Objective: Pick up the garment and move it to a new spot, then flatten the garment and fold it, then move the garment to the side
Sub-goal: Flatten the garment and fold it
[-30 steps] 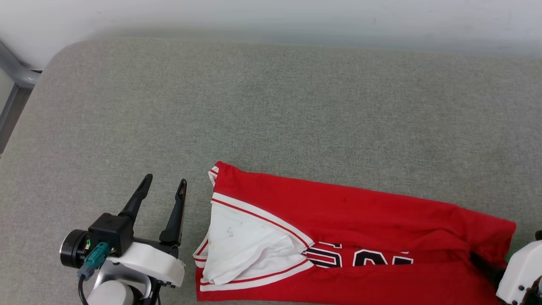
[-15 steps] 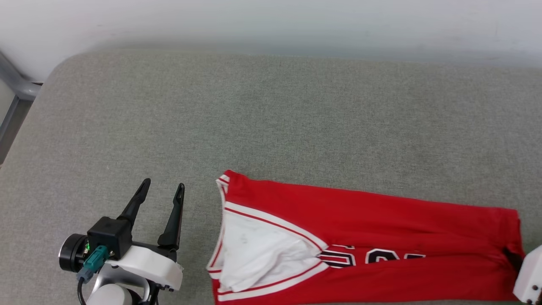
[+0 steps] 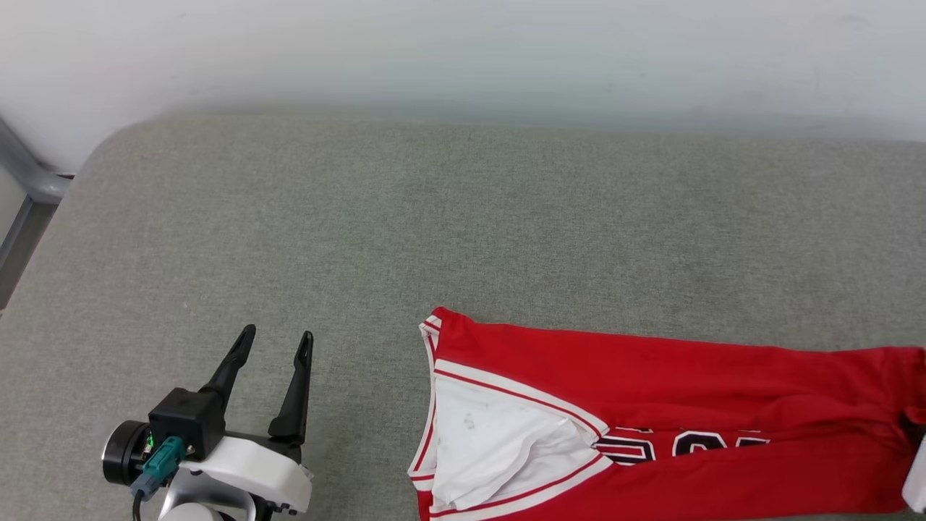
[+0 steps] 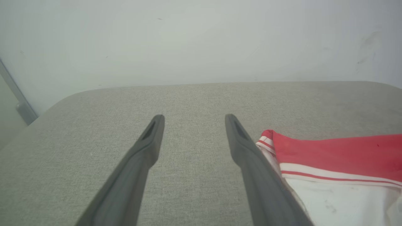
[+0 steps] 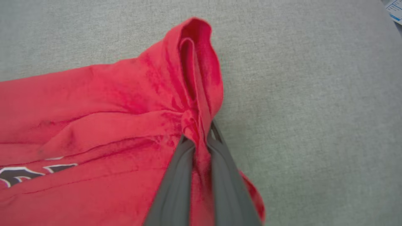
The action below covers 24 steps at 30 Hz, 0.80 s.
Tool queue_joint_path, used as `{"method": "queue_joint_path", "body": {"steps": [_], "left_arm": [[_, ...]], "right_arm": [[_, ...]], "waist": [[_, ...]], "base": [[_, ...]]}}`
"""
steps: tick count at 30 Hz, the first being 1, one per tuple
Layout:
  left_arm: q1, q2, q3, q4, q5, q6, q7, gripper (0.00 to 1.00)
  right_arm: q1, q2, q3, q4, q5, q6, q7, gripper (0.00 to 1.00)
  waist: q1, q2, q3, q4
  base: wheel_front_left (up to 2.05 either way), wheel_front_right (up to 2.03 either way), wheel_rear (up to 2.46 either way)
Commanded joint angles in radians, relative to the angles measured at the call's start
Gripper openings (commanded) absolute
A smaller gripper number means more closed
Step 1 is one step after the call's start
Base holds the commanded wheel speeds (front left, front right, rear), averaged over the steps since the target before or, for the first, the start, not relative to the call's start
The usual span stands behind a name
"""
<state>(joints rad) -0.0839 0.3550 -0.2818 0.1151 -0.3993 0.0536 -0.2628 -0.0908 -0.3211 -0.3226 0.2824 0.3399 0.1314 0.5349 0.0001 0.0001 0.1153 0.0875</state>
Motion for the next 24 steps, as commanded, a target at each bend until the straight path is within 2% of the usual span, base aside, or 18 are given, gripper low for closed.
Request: {"method": "queue_joint_path", "body": {"steps": [1,10,16,21,24], "left_arm": [[0.010,-0.007,0.005,-0.004,0.006,-0.002,-0.002,1.00],[0.043,-0.041,0.011,0.010,0.017,-0.015,-0.002,1.00],[0.047,-0.055,0.022,0.013,0.023,-0.026,-0.002,1.00],[0.054,-0.057,0.037,0.010,0.028,-0.035,-0.002,1.00],[0.057,-0.058,0.046,0.011,0.033,-0.036,-0.002,1.00]], "right_arm": [[0.013,0.008,0.006,-0.016,0.010,-0.002,0.001,0.00],[0.118,0.078,0.072,-0.215,0.058,-0.001,0.071,0.00],[0.151,0.159,0.140,-0.336,0.092,-0.001,0.127,0.00],[0.140,0.241,0.205,-0.386,0.128,-0.001,0.177,0.00],[0.119,0.266,0.239,-0.388,0.153,-0.001,0.187,0.00]], "waist": [[-0.0001,-0.0001,-0.005,-0.003],[-0.0001,-0.0001,-0.057,-0.005],[-0.0001,-0.0001,-0.072,-0.001],[-0.0001,-0.0001,-0.072,0.010],[-0.0001,-0.0001,-0.071,0.016]], "base": [[0.00,0.00,0.00],[0.00,0.00,0.00],[0.00,0.00,0.00],[0.00,0.00,0.00],[0.00,0.00,0.00]]}}
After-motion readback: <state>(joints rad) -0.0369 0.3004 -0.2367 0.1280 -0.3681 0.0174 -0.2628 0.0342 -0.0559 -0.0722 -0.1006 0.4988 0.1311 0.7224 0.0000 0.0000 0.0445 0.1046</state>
